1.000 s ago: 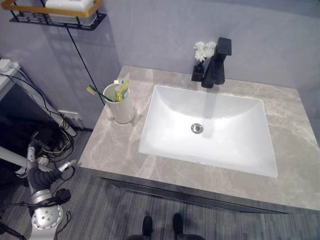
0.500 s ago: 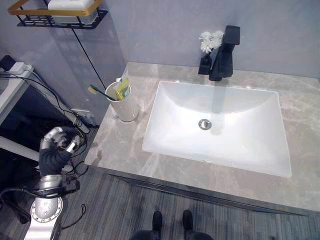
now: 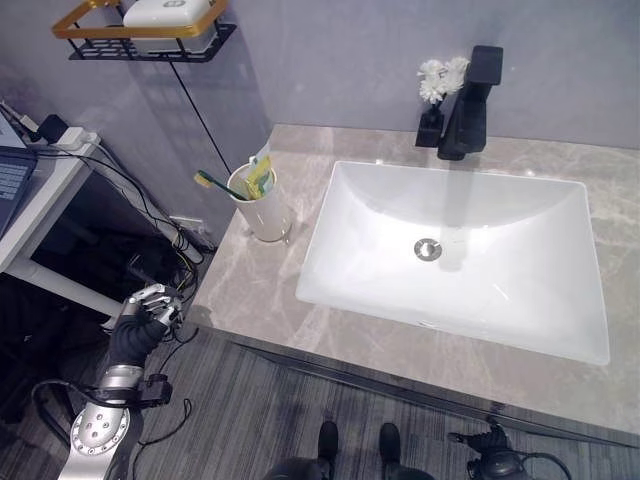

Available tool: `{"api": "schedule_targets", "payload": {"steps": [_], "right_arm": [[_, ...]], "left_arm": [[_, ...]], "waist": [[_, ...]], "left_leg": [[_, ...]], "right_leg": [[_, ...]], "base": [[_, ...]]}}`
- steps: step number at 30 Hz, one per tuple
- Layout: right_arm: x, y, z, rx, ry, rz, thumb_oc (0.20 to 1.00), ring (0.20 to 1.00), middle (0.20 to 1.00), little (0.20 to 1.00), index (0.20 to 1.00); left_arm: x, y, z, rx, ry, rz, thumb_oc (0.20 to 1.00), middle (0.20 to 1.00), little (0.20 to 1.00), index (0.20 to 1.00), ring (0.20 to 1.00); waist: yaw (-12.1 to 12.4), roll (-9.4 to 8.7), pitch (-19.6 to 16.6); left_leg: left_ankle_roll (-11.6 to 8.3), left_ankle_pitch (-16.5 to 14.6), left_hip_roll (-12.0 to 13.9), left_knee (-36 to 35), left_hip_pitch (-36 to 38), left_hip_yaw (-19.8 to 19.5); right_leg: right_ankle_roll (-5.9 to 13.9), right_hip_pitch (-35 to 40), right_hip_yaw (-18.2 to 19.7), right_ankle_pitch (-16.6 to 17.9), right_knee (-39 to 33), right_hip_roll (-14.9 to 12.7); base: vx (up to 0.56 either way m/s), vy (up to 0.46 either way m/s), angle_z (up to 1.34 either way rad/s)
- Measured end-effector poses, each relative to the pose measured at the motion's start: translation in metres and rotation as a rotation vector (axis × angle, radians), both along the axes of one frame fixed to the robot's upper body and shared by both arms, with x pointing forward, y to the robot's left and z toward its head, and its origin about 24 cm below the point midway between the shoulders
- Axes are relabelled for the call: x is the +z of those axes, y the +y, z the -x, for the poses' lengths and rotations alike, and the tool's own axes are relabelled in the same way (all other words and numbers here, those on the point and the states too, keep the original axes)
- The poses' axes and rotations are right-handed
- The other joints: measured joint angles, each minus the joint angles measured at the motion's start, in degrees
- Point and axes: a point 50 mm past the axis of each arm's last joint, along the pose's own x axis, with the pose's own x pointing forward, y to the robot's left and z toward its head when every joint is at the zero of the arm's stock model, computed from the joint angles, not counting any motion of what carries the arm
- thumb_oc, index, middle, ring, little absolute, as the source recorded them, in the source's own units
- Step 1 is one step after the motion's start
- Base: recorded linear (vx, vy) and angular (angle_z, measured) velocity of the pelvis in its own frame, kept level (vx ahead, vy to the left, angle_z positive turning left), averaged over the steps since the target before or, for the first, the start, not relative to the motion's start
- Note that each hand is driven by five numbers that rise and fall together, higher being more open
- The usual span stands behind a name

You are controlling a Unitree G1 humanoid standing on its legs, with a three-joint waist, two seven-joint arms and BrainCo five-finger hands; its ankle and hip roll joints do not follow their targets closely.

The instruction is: Put brush and paste in cup on sink, flatten towel.

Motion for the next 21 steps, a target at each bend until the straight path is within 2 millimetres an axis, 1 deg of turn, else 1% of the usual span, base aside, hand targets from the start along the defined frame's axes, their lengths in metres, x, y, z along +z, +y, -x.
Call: {"api": "schedule_targets", "payload": {"steps": [3,5,6,7,8,9,10,12,14,15,16,18,21], "right_arm": [[0.000,0.002,-0.005,0.052,0.025,0.026,1.000,1.000,1.000,1.000,1.000],[0.001,0.009,-0.010,0.253,0.068,0.102,1.000,1.000,1.000,1.000,1.000],[0.003,0.013,-0.015,0.359,0.073,0.141,1.000,1.000,1.000,1.000,1.000],[0.005,0.018,-0.024,0.463,0.062,0.181,1.000,1.000,1.000,1.000,1.000],[0.006,0.019,-0.026,0.507,0.067,0.205,1.000,1.000,1.000,1.000,1.000],[0.007,0.017,-0.026,0.527,0.076,0.226,1.000,1.000,1.000,1.000,1.000],[0.009,0.016,-0.031,0.537,0.071,0.242,1.000,1.000,1.000,1.000,1.000],[0.008,0.014,-0.027,0.533,0.091,0.246,1.000,1.000,1.000,1.000,1.000],[0.008,0.006,-0.024,0.464,0.107,0.241,1.000,1.000,1.000,1.000,1.000],[0.009,0.003,-0.025,0.420,0.099,0.232,1.000,1.000,1.000,1.000,1.000],[0.010,-0.003,-0.024,0.301,0.073,0.196,1.000,1.000,1.000,1.000,1.000],[0.012,-0.010,-0.023,0.209,0.058,0.172,1.000,1.000,1.000,1.000,1.000],[0.013,-0.012,-0.024,0.189,0.050,0.168,1.000,1.000,1.000,1.000,1.000]], "left_arm": [[0.002,-0.002,-0.003,-0.008,-0.009,0.001,0.200,0.200,0.200,0.200,0.200],[0.003,-0.003,-0.004,-0.020,-0.012,-0.001,0.200,0.200,0.200,0.200,0.200],[0.003,-0.004,-0.004,-0.025,-0.013,0.005,0.200,0.200,0.200,0.200,0.200],[0.001,-0.006,-0.004,-0.033,-0.005,0.031,0.200,0.200,0.200,0.200,0.200],[0.000,-0.006,-0.004,-0.035,-0.003,0.032,0.200,0.200,0.200,0.200,0.200],[-0.001,-0.007,-0.004,-0.039,0.002,0.038,0.200,0.200,0.200,0.200,0.200],[-0.002,-0.009,-0.004,-0.051,0.006,0.041,0.200,0.200,0.200,0.200,0.200],[-0.002,-0.010,-0.006,-0.060,0.012,0.040,0.200,0.200,0.200,0.200,0.200],[0.000,-0.011,-0.009,-0.069,0.004,0.039,0.200,0.200,0.200,0.200,0.200],[0.000,-0.011,-0.009,-0.070,0.005,0.039,0.200,0.200,0.200,0.200,0.200],[0.001,-0.012,-0.010,-0.073,0.006,0.041,0.200,0.200,0.200,0.200,0.200],[0.001,-0.012,-0.011,-0.073,0.005,0.046,0.200,0.200,0.200,0.200,0.200],[0.001,-0.012,-0.014,-0.074,0.005,0.071,0.200,0.200,0.200,0.200,0.200]], "waist": [[0.13,0.45,-0.04],[0.21,0.90,0.10],[0.19,1.12,0.03],[0.33,1.79,0.07],[0.53,2.19,0.22],[0.51,2.72,0.25],[0.50,3.38,0.52],[0.50,3.75,0.69],[0.44,4.04,0.79],[0.36,4.16,0.85],[0.35,4.44,0.99],[0.36,4.71,1.06],[0.36,4.77,1.08]], "left_leg": [[0.00,0.02,-0.01,0.00,-0.44,0.14],[0.00,0.02,0.00,0.00,-0.82,0.27],[-0.03,0.03,0.01,0.00,-1.41,0.37],[-0.03,0.12,0.00,0.01,-2.18,1.15],[-0.02,0.13,-0.02,0.01,-2.62,1.46],[0.04,0.18,-0.06,0.01,-3.41,1.51],[0.06,0.33,-0.13,0.02,-4.18,1.51],[-0.03,0.49,-0.18,0.02,-4.30,1.52],[-0.10,0.53,-0.21,0.02,-4.34,1.47],[-0.09,0.53,-0.22,0.02,-4.41,1.47],[-0.10,0.53,-0.30,0.02,-4.53,1.43],[-0.10,0.53,-0.37,0.01,-4.81,1.45],[-0.17,0.58,-0.37,0.01,-5.51,1.54]], "right_leg": [[0.01,-0.54,0.13,0.03,0.00,-0.02],[0.02,-0.98,0.27,0.00,0.00,-0.01],[0.01,-1.58,0.40,0.02,0.00,-0.01],[0.07,-2.75,1.08,0.32,0.00,-0.01],[0.10,-3.22,1.37,0.45,0.00,-0.01],[0.14,-3.99,1.43,0.50,0.00,-0.07],[0.09,-4.71,1.31,0.84,0.15,-0.12],[0.10,-4.82,1.29,0.95,0.49,-0.17],[0.13,-4.82,1.24,0.90,0.48,-0.20],[0.14,-4.90,1.22,0.88,0.48,-0.23],[0.24,-5.00,1.24,0.73,0.08,-0.31],[0.36,-5.30,1.25,0.65,0.01,-0.40],[0.35,-6.10,1.39,0.72,0.02,-0.40]], "base": [[0.04,-0.004,-0.03],[0.03,-0.007,-0.03],[0.02,0.004,-0.12],[0.03,0.004,-0.18],[0.03,0.009,-0.18],[0.03,0.007,-0.08],[0.03,0.006,0.00],[0.02,0.003,0.00],[0.00,0.000,0.00],[0.03,0.008,0.02],[0.05,0.007,0.02],[0.05,0.011,0.00],[0.00,0.000,0.00]]}}
